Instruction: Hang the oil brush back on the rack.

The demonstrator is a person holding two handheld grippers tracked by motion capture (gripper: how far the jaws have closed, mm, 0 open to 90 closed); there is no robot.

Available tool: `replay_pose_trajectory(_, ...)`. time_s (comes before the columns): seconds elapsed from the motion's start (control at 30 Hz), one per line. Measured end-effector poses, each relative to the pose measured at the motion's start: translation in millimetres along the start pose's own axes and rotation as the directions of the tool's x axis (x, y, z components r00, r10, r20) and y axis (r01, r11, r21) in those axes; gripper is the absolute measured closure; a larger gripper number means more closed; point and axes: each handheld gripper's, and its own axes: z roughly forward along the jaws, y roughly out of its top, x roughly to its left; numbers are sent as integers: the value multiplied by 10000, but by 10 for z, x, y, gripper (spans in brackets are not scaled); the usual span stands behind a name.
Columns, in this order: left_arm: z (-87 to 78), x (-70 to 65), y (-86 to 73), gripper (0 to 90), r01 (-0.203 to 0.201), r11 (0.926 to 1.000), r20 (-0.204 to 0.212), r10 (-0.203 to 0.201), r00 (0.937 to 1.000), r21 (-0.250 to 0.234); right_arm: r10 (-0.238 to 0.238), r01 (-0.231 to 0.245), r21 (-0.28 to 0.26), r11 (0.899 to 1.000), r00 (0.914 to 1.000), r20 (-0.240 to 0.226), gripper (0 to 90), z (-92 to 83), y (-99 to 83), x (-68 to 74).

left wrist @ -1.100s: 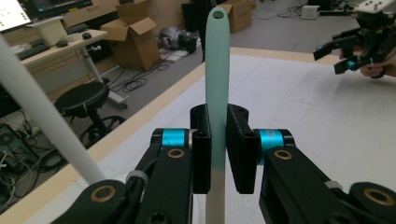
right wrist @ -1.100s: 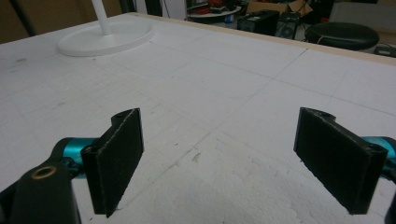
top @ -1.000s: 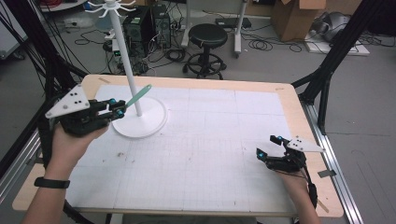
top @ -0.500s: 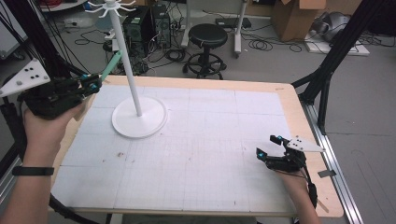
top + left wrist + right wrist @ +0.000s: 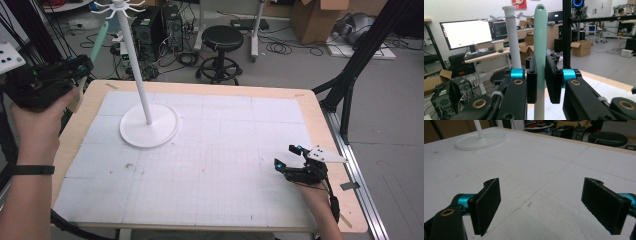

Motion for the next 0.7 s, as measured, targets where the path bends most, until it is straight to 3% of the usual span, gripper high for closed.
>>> replay_pose_trajectory(0.2,34,33,-3,808,14,10000,-441,-13,9990,9,17,-17,0,10000,10000,-21,153,-1,0,2)
replay_pose_trajectory(0.7,146,89,-27,808,173,9998,-644,-180,9978,-110,46,-46,-7,10000,10000,-38,153,-5,0,2)
